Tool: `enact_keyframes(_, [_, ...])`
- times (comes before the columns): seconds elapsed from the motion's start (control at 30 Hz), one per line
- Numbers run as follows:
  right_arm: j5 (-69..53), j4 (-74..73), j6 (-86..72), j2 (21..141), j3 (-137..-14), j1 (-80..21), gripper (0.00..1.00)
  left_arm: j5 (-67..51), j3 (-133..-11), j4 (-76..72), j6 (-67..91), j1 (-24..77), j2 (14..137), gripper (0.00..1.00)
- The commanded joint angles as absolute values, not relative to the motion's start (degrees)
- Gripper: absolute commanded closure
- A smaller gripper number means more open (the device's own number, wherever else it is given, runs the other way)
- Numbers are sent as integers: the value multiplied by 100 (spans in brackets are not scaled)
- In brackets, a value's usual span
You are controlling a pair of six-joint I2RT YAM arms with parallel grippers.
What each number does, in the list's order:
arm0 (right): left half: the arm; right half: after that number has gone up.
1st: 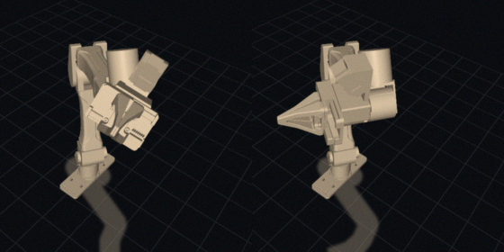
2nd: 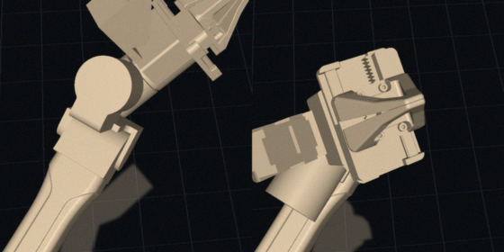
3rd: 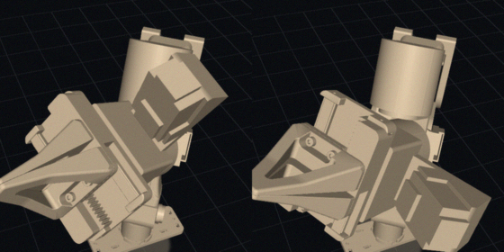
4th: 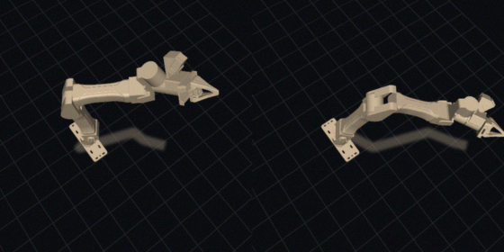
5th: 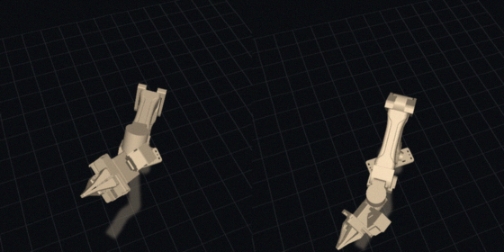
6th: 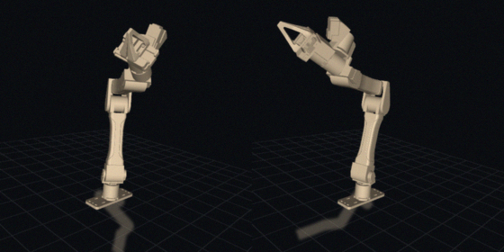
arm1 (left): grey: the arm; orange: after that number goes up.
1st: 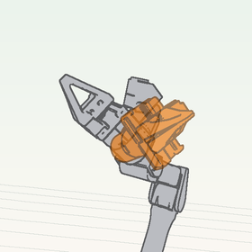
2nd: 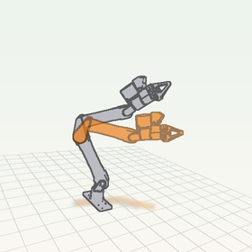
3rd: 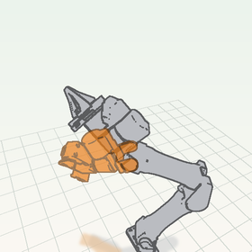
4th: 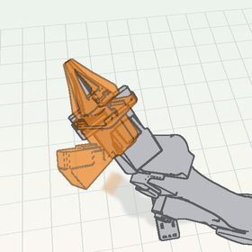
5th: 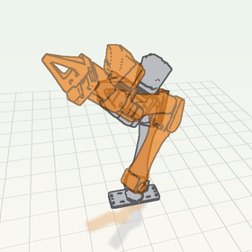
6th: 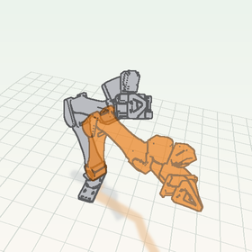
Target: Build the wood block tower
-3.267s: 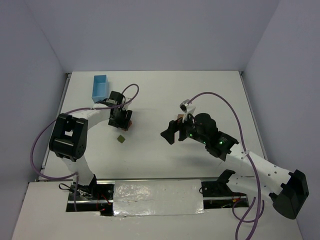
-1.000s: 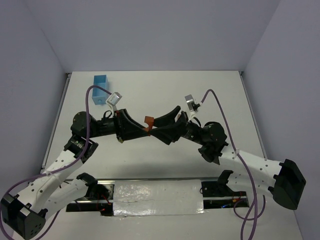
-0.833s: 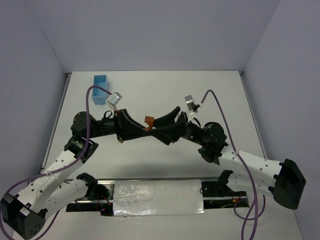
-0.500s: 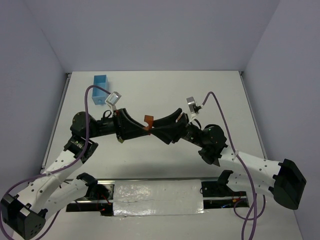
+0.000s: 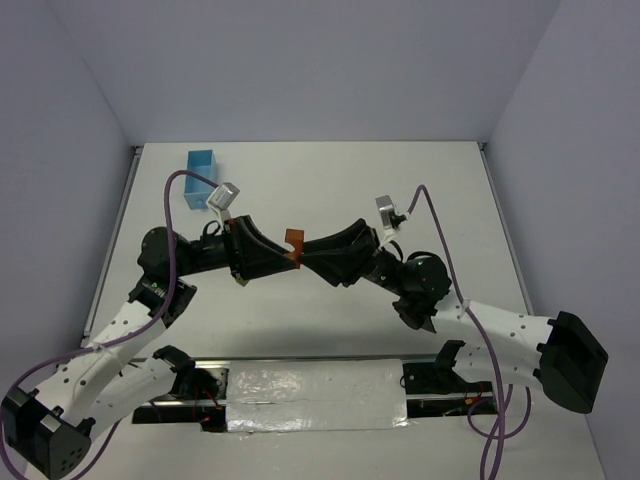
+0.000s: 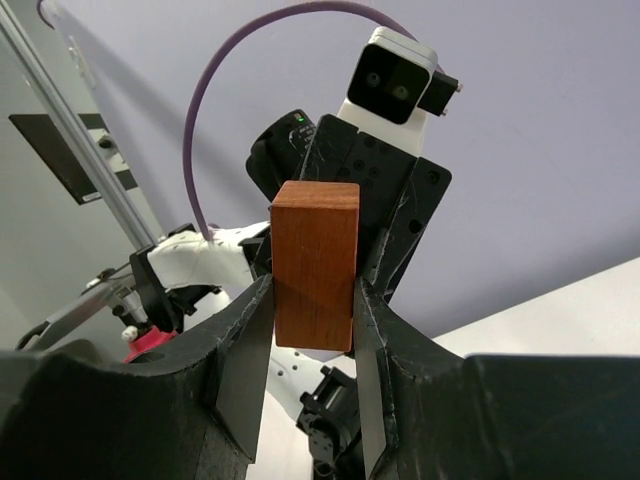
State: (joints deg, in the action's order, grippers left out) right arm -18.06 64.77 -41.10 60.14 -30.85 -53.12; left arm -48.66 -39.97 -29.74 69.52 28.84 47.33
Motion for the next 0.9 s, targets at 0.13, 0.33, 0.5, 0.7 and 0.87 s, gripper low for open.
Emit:
enact_keyframes(0.13, [-1891,6795,-3921,6136,-3384,-5432,100,-4904,-4095,-3095,6770,2892,4615,83])
enact_keyframes(0.33, [-1495,4969,-3095,5556,-3577,-5405,100,-4448,-4535,-1285,5749,2900,4395,1])
enact_keyframes(0.5, [-1616,3808,-2471,5116,-3665,-4950,100,-4193,-4860,-240,5065,2883,4386,1])
enact_keyframes(0.7, [-3723,1491,-1340,5351,-4548,-2735,100,-3177,-5317,1954,3387,2883,4035,1])
enact_keyframes(0.87, [-3368,-1115,1641,6160,-5475,-2330,100,-1400,-5371,3286,1928,2883,3850,1])
